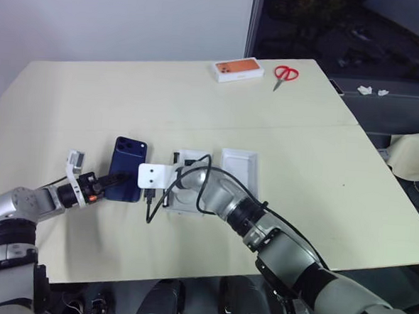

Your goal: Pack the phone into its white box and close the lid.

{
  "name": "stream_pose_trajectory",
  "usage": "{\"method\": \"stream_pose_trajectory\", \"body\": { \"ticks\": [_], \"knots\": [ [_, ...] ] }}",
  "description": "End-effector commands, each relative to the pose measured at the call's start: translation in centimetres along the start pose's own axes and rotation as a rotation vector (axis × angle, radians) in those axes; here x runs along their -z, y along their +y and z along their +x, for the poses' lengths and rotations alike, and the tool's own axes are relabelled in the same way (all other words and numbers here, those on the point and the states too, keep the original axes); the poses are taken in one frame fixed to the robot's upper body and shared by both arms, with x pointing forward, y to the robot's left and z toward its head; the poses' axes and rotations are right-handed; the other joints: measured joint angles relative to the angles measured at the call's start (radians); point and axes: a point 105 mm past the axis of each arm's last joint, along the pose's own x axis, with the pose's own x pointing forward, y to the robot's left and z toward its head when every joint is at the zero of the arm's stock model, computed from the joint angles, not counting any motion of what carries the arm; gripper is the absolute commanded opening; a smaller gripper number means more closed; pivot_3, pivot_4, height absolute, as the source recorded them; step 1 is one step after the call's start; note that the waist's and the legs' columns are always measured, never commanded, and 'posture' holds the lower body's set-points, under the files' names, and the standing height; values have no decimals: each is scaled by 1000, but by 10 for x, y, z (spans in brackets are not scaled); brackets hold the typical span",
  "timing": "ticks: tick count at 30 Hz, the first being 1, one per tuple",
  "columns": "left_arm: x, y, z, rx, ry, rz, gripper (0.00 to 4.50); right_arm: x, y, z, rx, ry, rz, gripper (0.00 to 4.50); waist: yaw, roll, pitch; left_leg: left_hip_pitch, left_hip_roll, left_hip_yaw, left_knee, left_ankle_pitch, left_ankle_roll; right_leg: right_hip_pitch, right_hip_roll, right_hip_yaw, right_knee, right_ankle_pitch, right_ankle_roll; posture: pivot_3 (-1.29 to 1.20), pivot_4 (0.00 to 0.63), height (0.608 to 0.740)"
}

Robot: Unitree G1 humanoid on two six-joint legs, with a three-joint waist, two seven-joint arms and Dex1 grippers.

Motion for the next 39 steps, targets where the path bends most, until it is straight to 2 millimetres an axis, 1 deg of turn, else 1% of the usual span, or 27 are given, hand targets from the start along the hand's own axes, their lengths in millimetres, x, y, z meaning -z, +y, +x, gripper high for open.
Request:
{"method": "stream_pose_trajectory", "body": {
  "ticks": [1,3,5,7,9,11,12,13,15,16,17,18,20,21,22,23,24,28,30,33,38,39],
  "knots": [
    [9,14,-8,-78,10,-33,88,-14,-17,-13,44,-87,75,0,0,0,0,0,0,0,0,0,0,0,0,0,0,0,0,0,150,740],
    [9,13,-8,-73,1,-39,88,-20,-22,-19,54,-131,118,0,0,0,0,-1,0,0,0,0,0,0,0,0,0,0,0,0,150,740],
    [6,7,-11,-41,-25,-61,88,-29,-33,-31,74,-213,205,0,-2,0,0,-1,0,0,-1,0,0,0,0,0,0,0,0,0,150,740],
    [3,-1,-12,-2,-46,-66,88,-40,-44,-50,91,-333,285,0,-1,0,1,-1,1,0,-2,0,0,-1,0,1,0,0,0,0,150,740],
    [-2,-10,-14,41,-77,-101,88,-48,-51,-73,81,-440,359,0,0,0,1,-1,1,0,-3,0,0,-1,0,1,-1,0,0,0,150,740],
    [-6,-20,-16,94,-104,-131,88,-49,-58,-94,86,-504,417,0,1,-1,1,-2,1,0,-3,0,0,-1,0,0,-2,0,0,0,150,740],
    [-8,-26,-17,114,-112,-136,88,-44,-59,-106,79,-516,418,0,1,-1,1,-3,1,0,-3,0,0,-1,0,0,-2,0,0,0,150,740],
    [-8,-29,-17,125,-117,-139,88,-40,-58,-113,70,-520,415,0,5,-2,2,-3,1,0,-3,0,0,-1,0,0,-2,0,0,0,150,740],
    [-9,-43,-13,183,-119,-159,0,-14,-59,-136,84,-487,426,546,11,-3,2,-3,1,0,-2,0,0,0,0,-1,-4,0,0,0,150,740],
    [-7,-50,-10,214,-106,-171,0,-3,-56,-147,85,-472,417,839,14,-3,3,-3,1,-1,-2,0,0,0,-1,-1,-5,0,0,0,150,740],
    [-4,-55,-7,233,-98,-178,0,3,-54,-154,83,-463,409,1332,20,-4,3,-3,1,-1,-2,0,0,1,-1,-1,-6,0,0,0,150,740],
    [2,-58,-2,253,-77,-205,0,9,-51,-163,84,-459,393,1794,23,-4,3,-4,1,-1,-2,0,0,1,-1,-1,-7,0,0,0,150,740],
    [17,-64,10,271,-31,-208,0,21,-42,-178,72,-451,379,2904,27,-3,3,-5,1,0,-1,0,1,0,-1,-1,-7,0,0,0,150,740],
    [21,-67,13,279,-20,-206,0,26,-38,-184,68,-446,371,3368,28,-4,4,-5,1,0,-2,0,1,0,-1,-1,-8,0,0,0,150,740],
    [22,-74,19,305,-18,-209,0,33,-31,-189,62,-430,346,3952,28,-4,4,-6,1,0,-2,0,1,0,-1,-2,-8,0,0,0,150,740],
    [22,-78,24,318,-18,-209,0,38,-26,-194,57,-416,327,4433,28,-5,5,-6,1,0,-2,0,1,0,-1,-2,-8,0,1,0,150,740],
    [22,-81,27,324,-20,-209,0,41,-23,-196,53,-408,315,4478,26,-7,5,-6,2,0,-2,0,1,0,0,-2,-8,0,1,0,150,740],
    [37,-101,61,344,51,-172,0,59,-1,-217,-33,-351,341,4478,33,-8,8,-6,3,0,0,0,0,1,0,-3,-9,0,1,0,150,740],
    [38,-107,69,363,58,-178,0,63,2,-222,-39,-335,334,4478,34,-9,9,-8,3,0,2,0,0,1,0,-3,-10,1,2,0,150,740],
    [37,-105,82,337,45,-198,0,70,5,-228,-33,-304,308,4478,33,-10,9,-11,3,0,4,0,0,0,1,-3,-12,2,4,0,150,740],
    [50,-96,99,263,94,-204,0,71,-1,-231,15,-305,303,4478,36,-10,9,-11,3,0,4,0,0,0,1,-3,-12,2,4,0,150,740],
    [53,-98,101,277,108,-208,0,71,-2,-231,17,-305,304,4478,37,-10,10,-12,3,0,4,0,0,0,1,-3,-12,2,4,0,150,740]
  ]
}}
